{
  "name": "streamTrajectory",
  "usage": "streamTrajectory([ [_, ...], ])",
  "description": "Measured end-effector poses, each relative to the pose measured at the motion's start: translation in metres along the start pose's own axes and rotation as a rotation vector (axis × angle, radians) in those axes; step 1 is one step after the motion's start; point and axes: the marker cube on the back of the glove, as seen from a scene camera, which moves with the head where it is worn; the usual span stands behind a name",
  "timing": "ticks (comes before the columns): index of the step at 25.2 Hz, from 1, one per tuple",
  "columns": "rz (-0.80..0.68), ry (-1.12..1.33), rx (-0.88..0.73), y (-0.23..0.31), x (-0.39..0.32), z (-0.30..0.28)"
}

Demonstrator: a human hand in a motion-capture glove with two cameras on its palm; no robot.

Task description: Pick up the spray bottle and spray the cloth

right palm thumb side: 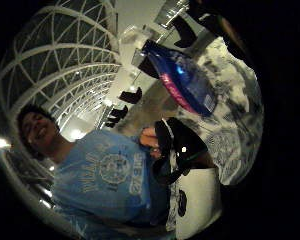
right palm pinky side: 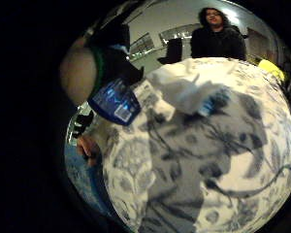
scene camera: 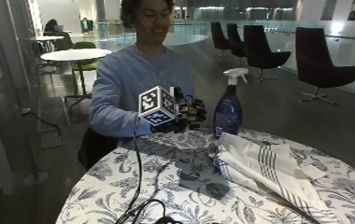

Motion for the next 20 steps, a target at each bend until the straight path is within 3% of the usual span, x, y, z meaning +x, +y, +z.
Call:
streamTrajectory([
  [8,0.130,0.381,0.020,0.082,0.045,-0.067],
  [13,0.217,0.457,0.022,0.125,0.064,-0.084],
  [20,0.247,0.466,0.030,0.141,0.073,-0.091],
])
